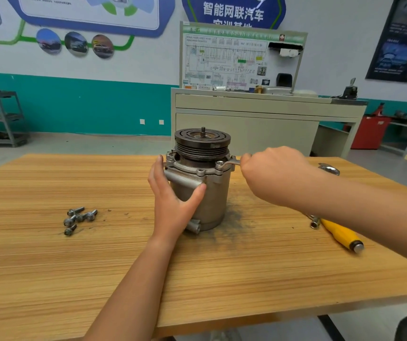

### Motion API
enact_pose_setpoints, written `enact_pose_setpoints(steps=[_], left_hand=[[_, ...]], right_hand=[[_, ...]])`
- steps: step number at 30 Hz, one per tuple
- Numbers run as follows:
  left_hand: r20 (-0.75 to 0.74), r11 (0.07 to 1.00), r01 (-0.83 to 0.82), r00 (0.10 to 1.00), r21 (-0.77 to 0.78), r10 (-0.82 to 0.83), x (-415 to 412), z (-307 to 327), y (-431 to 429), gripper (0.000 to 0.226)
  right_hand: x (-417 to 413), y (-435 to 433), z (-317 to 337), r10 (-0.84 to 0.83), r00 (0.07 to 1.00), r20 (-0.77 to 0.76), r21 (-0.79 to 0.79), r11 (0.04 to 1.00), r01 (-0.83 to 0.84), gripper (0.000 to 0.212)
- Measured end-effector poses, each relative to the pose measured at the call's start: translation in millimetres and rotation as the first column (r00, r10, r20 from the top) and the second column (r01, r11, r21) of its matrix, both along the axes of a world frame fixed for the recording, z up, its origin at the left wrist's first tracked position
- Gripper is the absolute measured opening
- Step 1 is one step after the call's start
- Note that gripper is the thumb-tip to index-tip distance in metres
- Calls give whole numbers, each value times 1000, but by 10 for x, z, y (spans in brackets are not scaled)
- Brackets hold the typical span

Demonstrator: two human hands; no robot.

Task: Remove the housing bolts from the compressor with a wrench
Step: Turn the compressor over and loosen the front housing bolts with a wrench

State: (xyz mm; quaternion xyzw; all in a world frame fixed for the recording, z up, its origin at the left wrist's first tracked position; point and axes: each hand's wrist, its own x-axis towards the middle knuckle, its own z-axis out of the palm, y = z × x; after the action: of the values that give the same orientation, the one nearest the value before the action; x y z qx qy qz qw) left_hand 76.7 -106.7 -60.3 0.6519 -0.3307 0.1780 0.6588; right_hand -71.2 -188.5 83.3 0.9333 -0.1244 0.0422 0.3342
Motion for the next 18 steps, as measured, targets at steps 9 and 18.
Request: enact_pose_setpoints(steps=[9,18], left_hand=[[-12,1000,-2,1000,-1,2,-6,-8,3,91],[-60,999,32,998,-14,-32,-67,-11,-19,90]], right_hand=[[59,-17,-30,29,999,25,19,999,-29,21],[98,-225,46,65,997,-34,12,998,-64,17]])
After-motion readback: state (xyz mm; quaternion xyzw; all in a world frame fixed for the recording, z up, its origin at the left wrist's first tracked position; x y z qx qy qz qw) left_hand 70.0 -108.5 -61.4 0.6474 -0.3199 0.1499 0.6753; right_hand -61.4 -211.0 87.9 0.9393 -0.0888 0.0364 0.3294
